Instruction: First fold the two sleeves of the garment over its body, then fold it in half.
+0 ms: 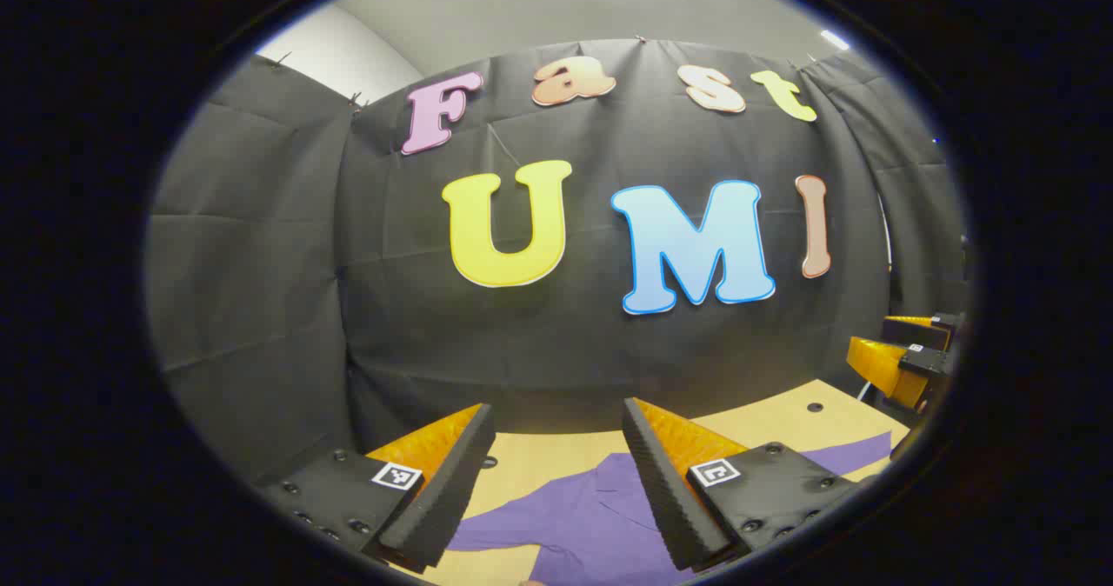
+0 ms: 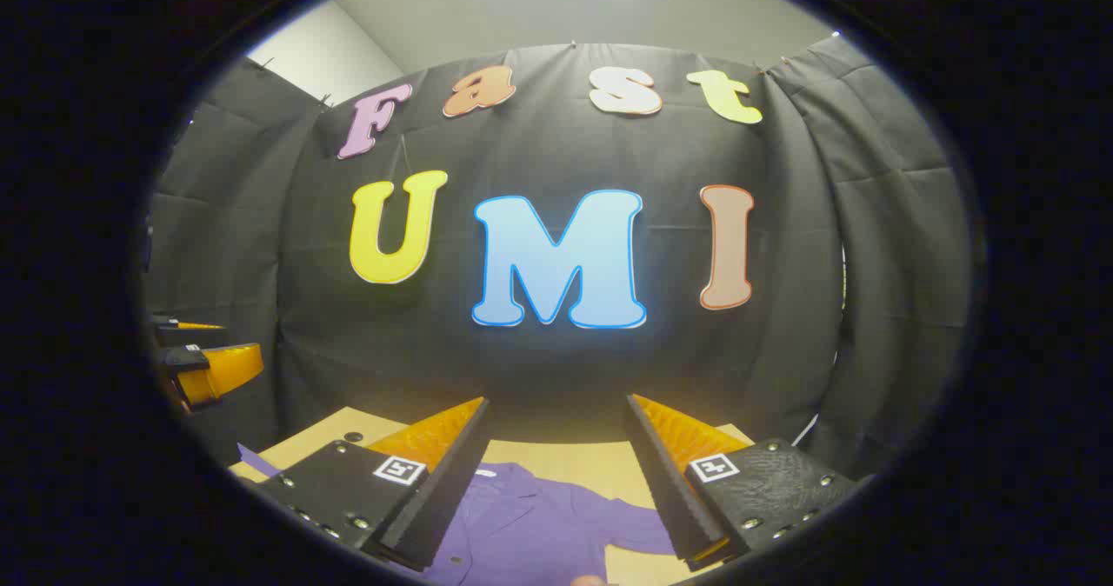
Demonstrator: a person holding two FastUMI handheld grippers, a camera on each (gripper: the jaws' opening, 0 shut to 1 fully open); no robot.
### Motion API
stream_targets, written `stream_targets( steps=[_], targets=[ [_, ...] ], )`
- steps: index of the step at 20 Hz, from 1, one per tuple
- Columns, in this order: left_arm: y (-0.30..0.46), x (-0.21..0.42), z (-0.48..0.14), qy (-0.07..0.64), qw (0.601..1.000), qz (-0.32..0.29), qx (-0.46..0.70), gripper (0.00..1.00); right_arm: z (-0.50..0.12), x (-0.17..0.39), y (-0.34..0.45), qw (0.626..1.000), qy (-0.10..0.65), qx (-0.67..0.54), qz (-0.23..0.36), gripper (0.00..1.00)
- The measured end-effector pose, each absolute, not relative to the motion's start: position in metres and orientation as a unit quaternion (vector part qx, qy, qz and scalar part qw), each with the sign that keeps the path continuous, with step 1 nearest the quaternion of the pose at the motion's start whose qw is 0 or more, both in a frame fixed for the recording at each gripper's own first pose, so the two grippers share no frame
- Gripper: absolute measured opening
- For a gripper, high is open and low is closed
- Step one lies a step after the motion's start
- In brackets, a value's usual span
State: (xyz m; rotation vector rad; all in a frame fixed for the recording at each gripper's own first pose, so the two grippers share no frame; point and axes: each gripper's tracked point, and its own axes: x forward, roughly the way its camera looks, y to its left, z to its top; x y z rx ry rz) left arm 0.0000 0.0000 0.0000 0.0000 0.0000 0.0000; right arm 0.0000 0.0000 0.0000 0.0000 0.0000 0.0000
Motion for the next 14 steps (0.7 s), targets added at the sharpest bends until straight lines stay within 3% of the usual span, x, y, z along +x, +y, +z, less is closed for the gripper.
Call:
stream_targets(
  steps=[14],
  targets=[
    [-0.001,-0.001,-0.002,0.018,1.000,-0.003,0.005,0.99,-0.012,0.014,-0.011,1.000,0.008,0.002,-0.015,0.95]
  ],
)
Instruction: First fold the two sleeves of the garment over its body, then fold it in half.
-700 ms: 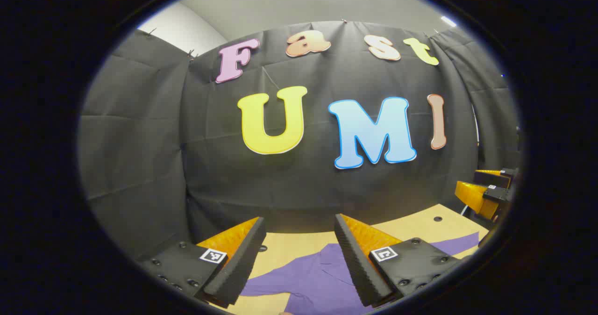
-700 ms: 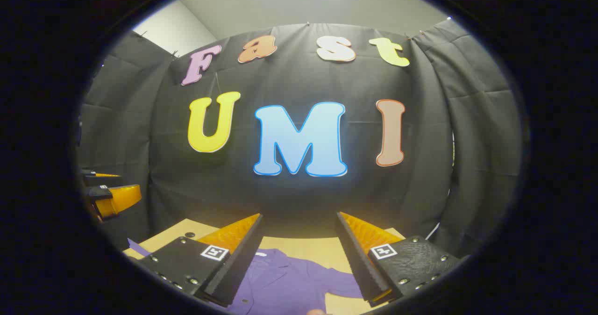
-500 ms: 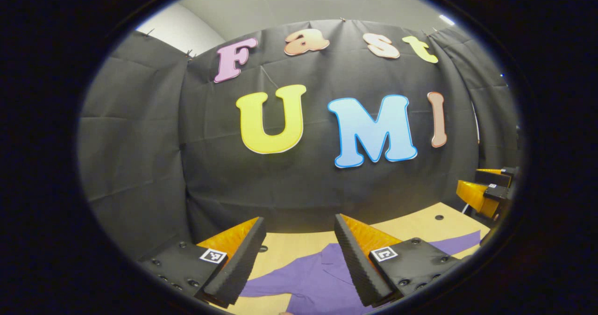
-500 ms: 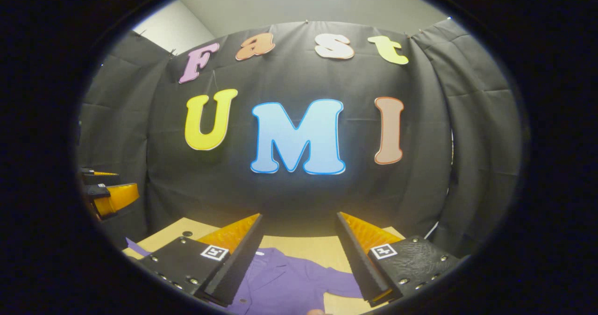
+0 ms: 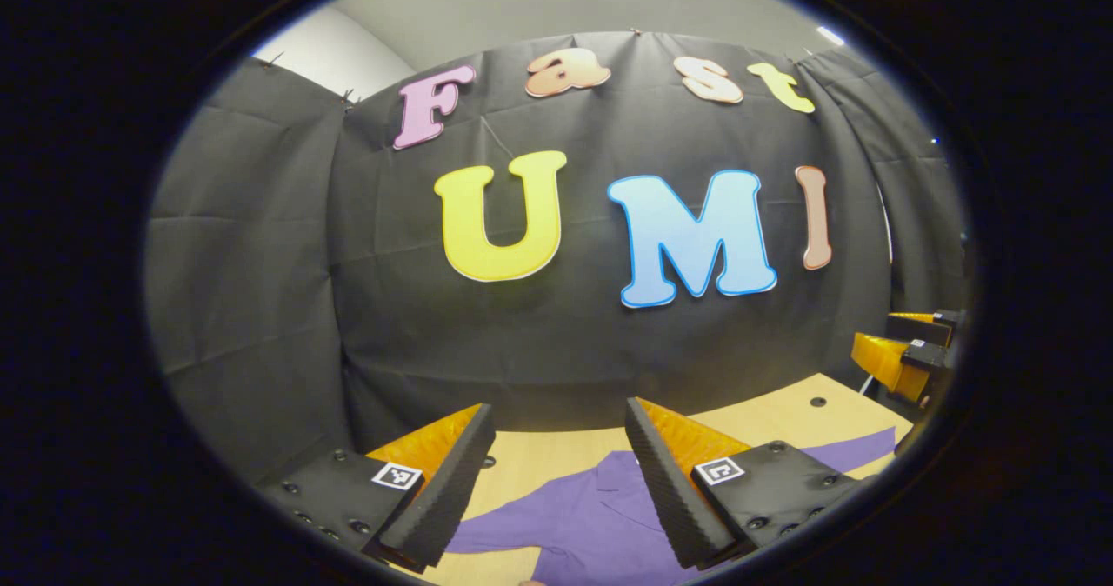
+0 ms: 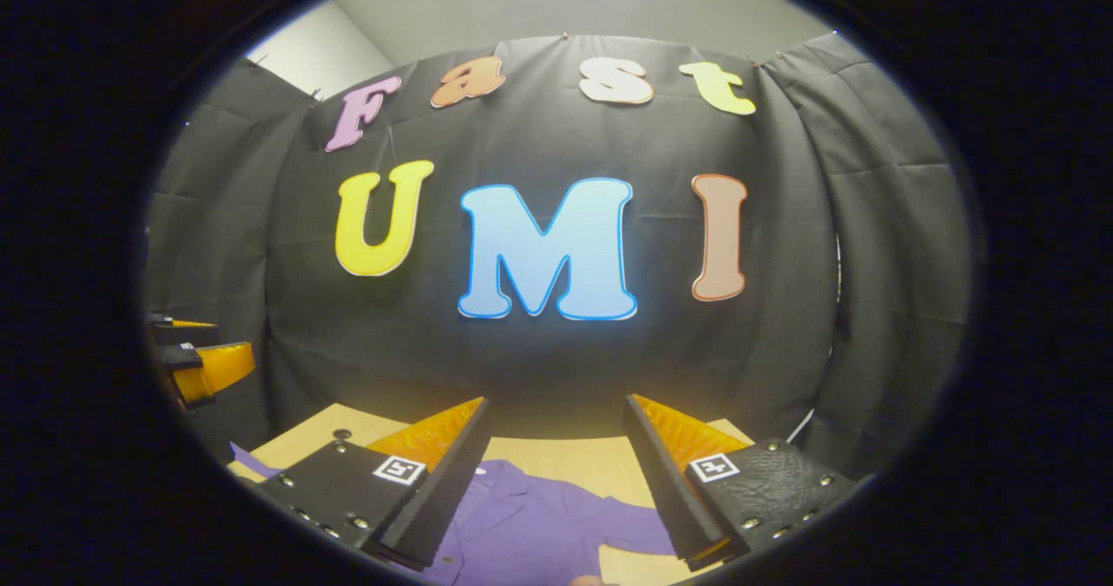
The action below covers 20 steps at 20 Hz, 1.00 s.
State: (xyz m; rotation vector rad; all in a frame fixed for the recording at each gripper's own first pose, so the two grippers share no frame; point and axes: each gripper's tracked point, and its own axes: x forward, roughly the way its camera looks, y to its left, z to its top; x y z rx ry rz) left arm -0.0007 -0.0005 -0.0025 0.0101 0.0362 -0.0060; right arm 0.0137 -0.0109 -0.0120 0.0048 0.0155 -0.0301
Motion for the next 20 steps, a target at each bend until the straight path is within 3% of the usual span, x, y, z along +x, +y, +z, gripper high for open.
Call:
stream_targets(
  steps=[5,9,20],
  targets=[
    [0.000,-0.001,-0.002,0.023,1.000,0.000,-0.001,0.99,-0.017,0.015,-0.018,1.000,0.012,-0.001,-0.025,0.94],
    [0.000,-0.001,-0.001,0.024,1.000,0.001,-0.003,0.99,-0.040,0.018,-0.046,0.997,0.034,-0.020,-0.067,0.95],
    [0.002,0.000,-0.003,0.039,0.999,0.009,-0.025,0.98,-0.163,0.004,-0.161,0.968,0.164,0.026,-0.187,0.95]
  ],
)
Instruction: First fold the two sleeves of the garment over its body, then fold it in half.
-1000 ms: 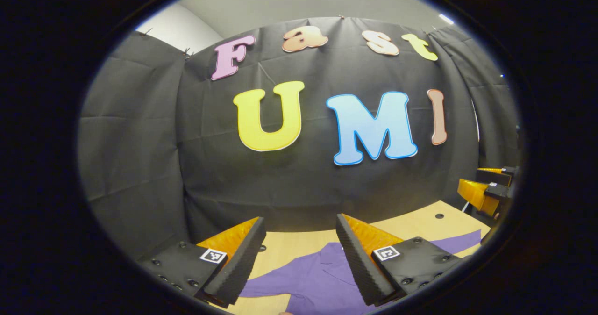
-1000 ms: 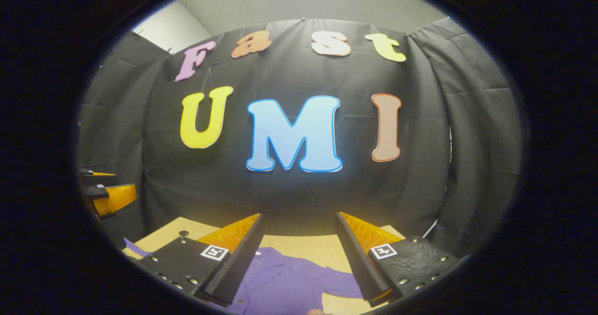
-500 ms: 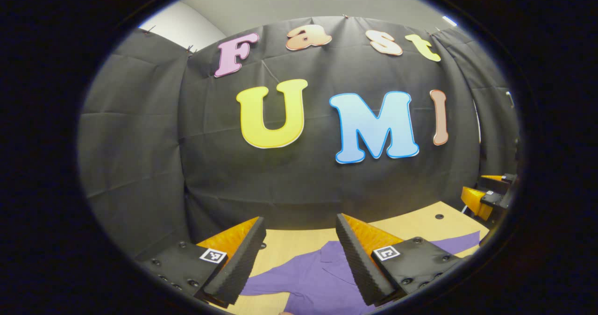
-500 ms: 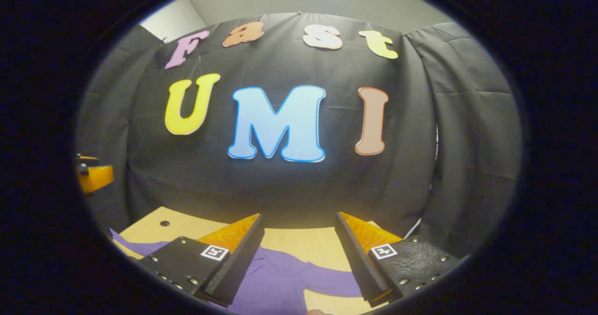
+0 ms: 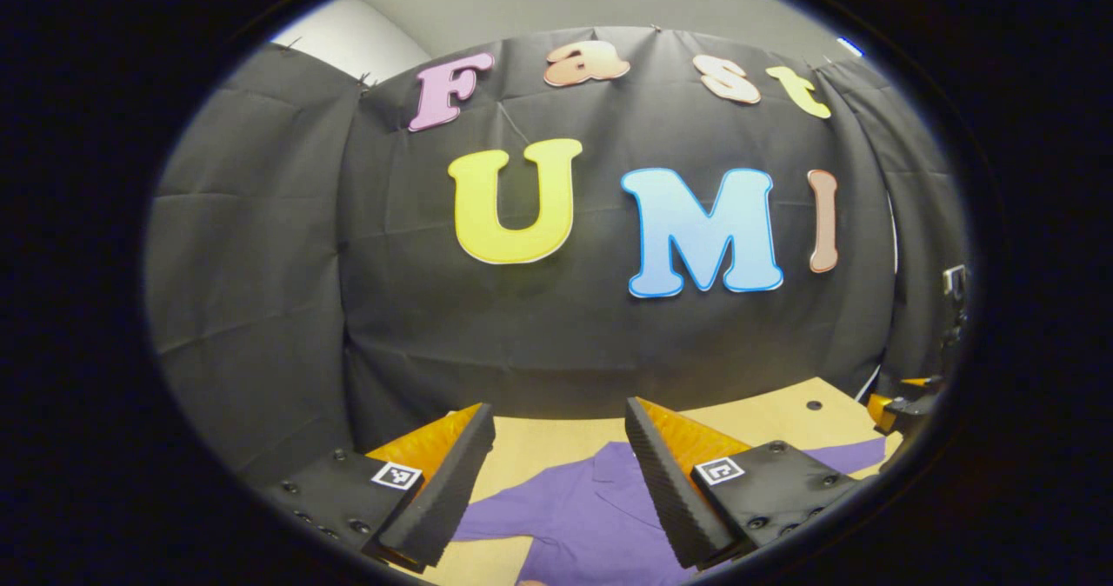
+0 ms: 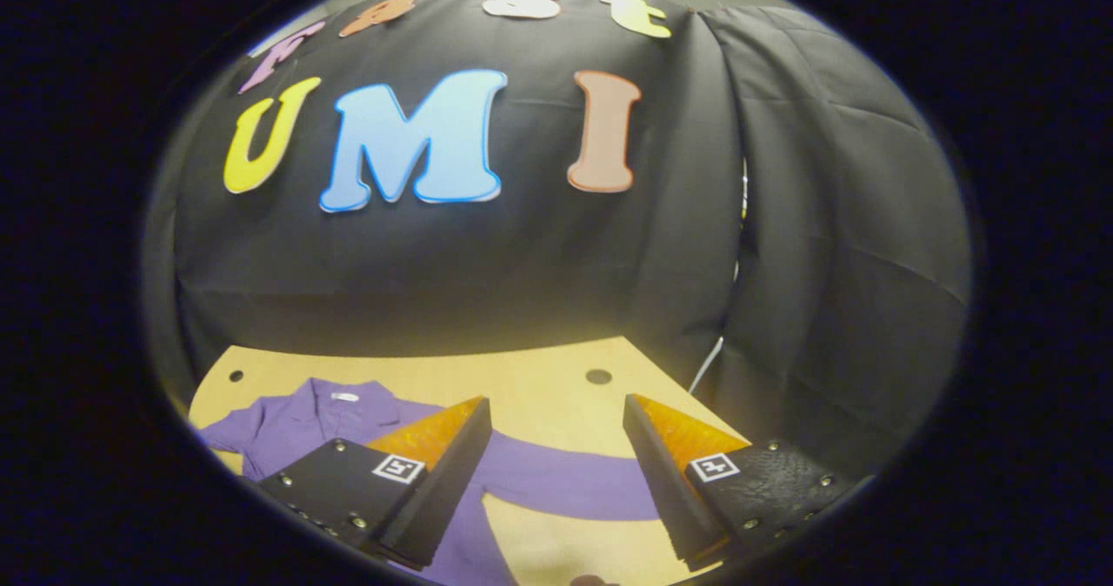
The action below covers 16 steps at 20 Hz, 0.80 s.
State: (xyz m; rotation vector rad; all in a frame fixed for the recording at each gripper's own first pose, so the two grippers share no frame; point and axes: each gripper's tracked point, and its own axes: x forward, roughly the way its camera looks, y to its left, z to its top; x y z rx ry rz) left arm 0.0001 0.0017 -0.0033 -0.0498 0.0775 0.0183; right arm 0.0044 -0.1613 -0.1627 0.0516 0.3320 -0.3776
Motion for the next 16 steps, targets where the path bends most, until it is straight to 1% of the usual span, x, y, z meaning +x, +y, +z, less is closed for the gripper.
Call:
stream_targets(
  steps=[3,5,8,16],
  targets=[
    [0.003,0.001,-0.006,0.045,0.998,0.014,-0.030,0.98,-0.205,-0.007,-0.192,0.954,0.204,0.026,-0.219,0.95],
    [0.004,0.001,-0.007,0.050,0.998,0.018,-0.034,0.99,-0.231,-0.014,-0.207,0.944,0.231,0.029,-0.231,0.95],
    [0.005,0.002,-0.012,0.057,0.997,0.024,-0.039,0.98,-0.267,-0.023,-0.224,0.929,0.269,0.049,-0.250,0.95],
    [0.008,0.000,-0.023,0.070,0.996,0.034,-0.040,0.99,-0.337,-0.033,-0.258,0.891,0.331,0.114,-0.288,0.95]
  ],
)
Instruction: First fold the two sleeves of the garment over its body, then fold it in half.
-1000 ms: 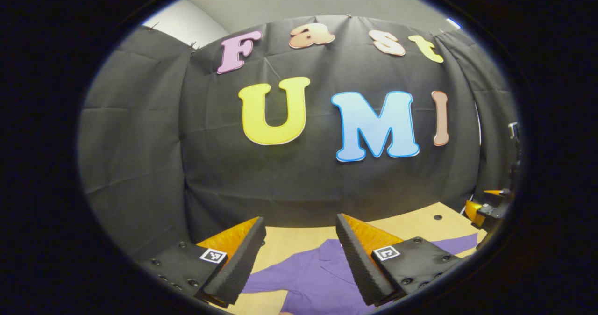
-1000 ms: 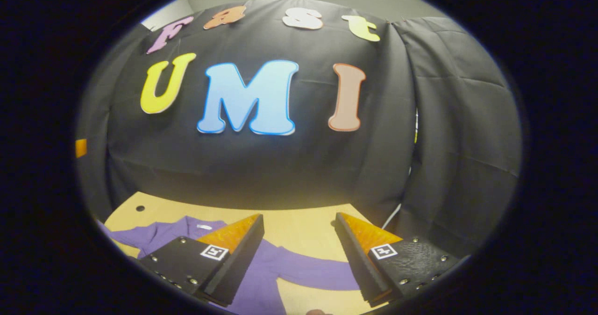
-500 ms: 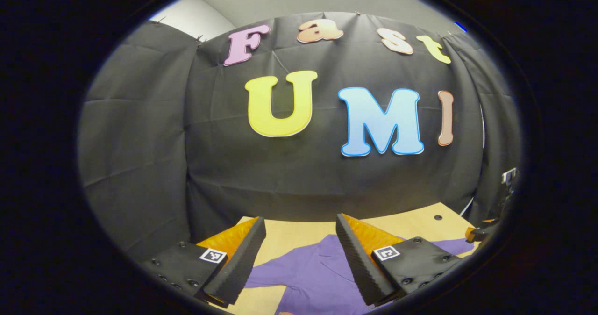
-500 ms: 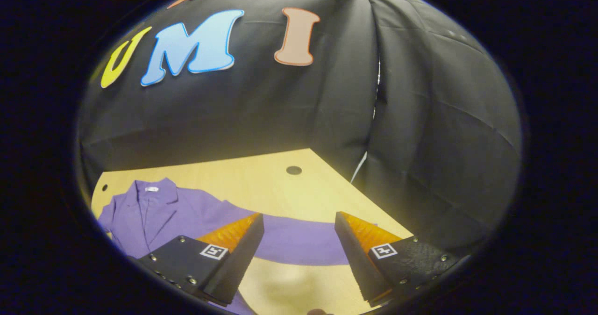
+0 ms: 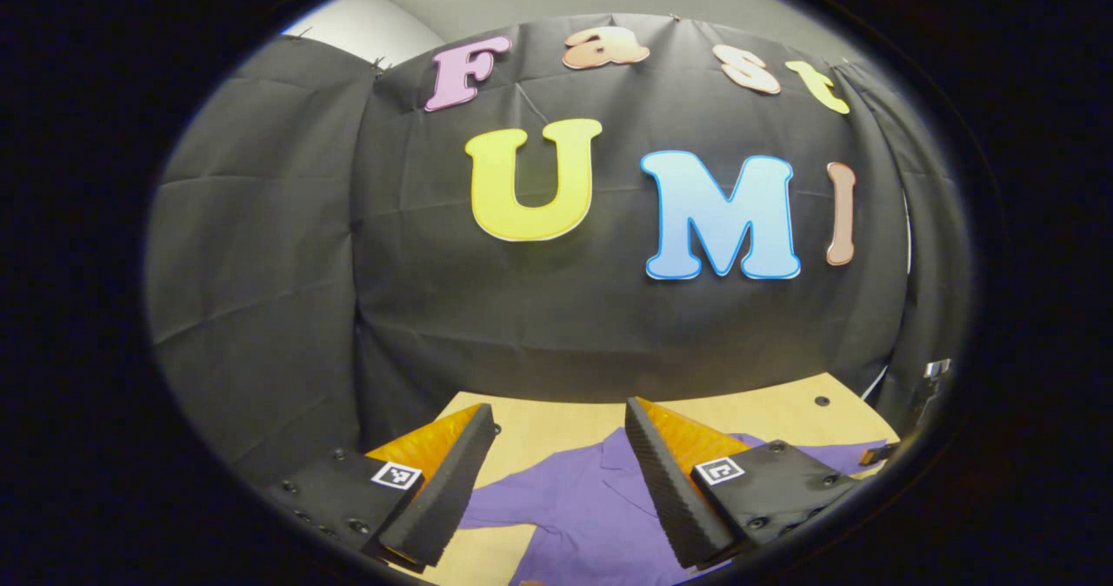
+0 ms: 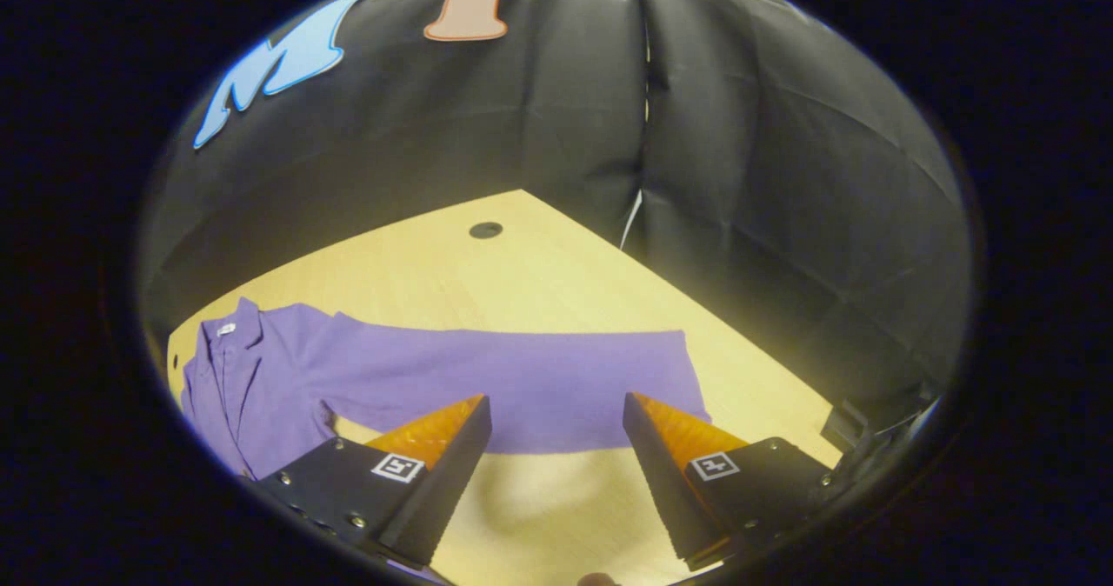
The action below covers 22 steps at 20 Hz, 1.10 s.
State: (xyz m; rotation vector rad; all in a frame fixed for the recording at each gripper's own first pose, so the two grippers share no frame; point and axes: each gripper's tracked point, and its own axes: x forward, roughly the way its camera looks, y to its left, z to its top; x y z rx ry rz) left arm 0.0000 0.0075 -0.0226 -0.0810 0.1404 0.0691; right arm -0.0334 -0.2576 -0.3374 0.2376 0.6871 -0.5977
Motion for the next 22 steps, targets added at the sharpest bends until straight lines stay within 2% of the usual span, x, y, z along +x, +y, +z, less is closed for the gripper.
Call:
stream_targets(
  steps=[11,15,19,21,22],
  targets=[
    [-0.001,0.007,-0.029,0.080,0.996,0.026,-0.035,0.99,-0.391,-0.046,-0.277,0.857,0.398,0.138,-0.296,0.95],
    [-0.002,0.010,-0.030,0.083,0.996,0.024,-0.033,0.99,-0.394,-0.042,-0.278,0.855,0.395,0.154,-0.298,0.95],
    [-0.006,0.012,-0.033,0.085,0.995,0.021,-0.039,0.99,-0.394,-0.038,-0.276,0.862,0.399,0.152,-0.275,0.95],
    [-0.008,0.014,-0.034,0.086,0.995,0.018,-0.040,0.99,-0.395,-0.032,-0.275,0.870,0.403,0.144,-0.247,0.90],
    [-0.009,0.015,-0.034,0.084,0.996,0.017,-0.039,0.99,-0.394,-0.029,-0.272,0.873,0.403,0.142,-0.236,0.78]
  ],
)
